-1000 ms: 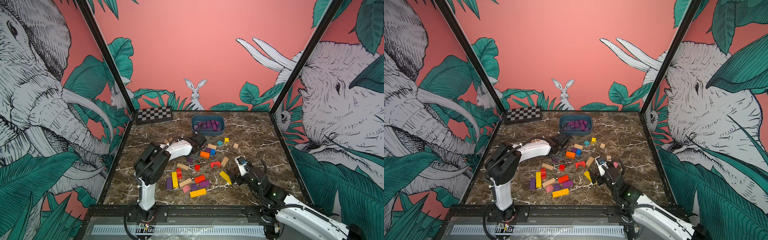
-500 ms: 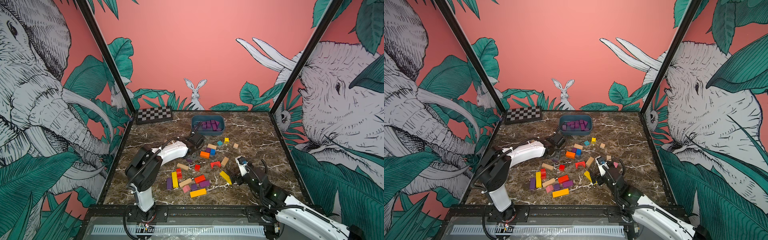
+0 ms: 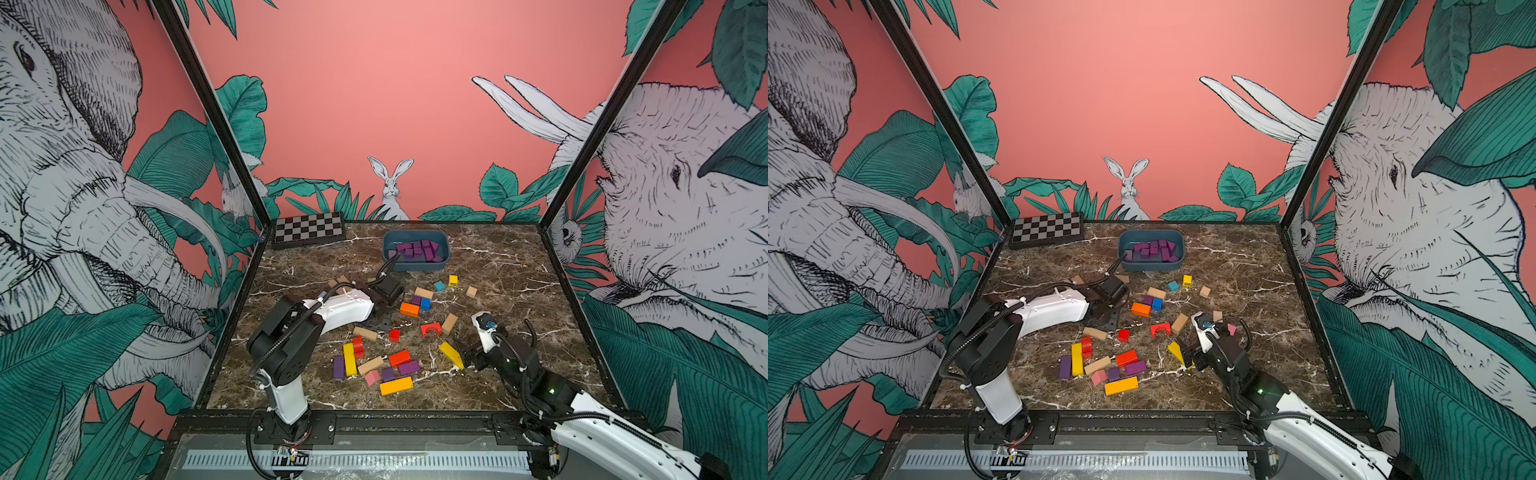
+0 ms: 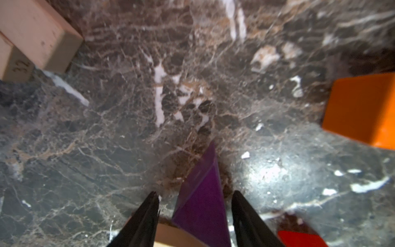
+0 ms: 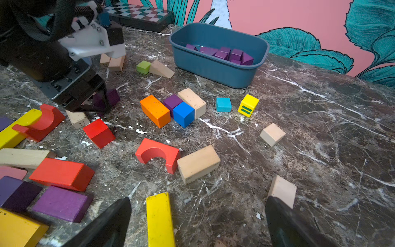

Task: Pick purple bricks into the storage bin
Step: Pick up the building block from the center of the board.

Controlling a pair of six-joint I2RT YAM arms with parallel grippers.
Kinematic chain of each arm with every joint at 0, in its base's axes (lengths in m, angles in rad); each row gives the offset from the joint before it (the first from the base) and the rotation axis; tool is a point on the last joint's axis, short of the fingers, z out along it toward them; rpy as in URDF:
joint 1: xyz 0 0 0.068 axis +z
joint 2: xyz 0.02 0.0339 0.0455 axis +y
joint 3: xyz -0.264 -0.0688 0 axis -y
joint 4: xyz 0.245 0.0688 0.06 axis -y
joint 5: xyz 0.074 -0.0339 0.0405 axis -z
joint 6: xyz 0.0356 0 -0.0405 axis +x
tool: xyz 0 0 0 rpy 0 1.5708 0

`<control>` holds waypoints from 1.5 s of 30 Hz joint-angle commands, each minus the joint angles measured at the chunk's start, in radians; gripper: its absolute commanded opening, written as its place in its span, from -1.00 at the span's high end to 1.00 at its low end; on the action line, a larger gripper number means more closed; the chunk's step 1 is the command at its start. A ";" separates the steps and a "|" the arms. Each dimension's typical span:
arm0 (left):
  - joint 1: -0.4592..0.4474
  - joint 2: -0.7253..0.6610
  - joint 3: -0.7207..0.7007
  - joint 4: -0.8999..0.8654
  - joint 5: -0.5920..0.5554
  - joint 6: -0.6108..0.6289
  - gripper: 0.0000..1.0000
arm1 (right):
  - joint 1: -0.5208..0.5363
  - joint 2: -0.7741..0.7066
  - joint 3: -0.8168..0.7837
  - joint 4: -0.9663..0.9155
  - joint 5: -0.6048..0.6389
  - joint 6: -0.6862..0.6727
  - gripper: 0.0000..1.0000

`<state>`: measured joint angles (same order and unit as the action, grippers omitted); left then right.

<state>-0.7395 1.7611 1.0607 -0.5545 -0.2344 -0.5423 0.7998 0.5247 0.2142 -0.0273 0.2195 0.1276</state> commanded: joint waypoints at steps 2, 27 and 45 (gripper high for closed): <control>-0.005 0.014 -0.006 0.002 -0.006 -0.020 -0.07 | 0.003 -0.011 -0.014 0.021 -0.006 -0.002 -0.99; -0.004 0.040 0.104 -0.046 -0.054 0.042 0.44 | 0.003 0.003 -0.013 0.024 -0.004 -0.001 -0.99; 0.000 0.230 0.719 -0.156 -0.139 0.286 0.41 | 0.003 0.009 -0.012 0.026 -0.008 -0.002 -0.99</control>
<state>-0.7391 1.9553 1.6852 -0.6613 -0.3412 -0.3176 0.7998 0.5320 0.2138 -0.0273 0.2195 0.1276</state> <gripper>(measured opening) 0.332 0.993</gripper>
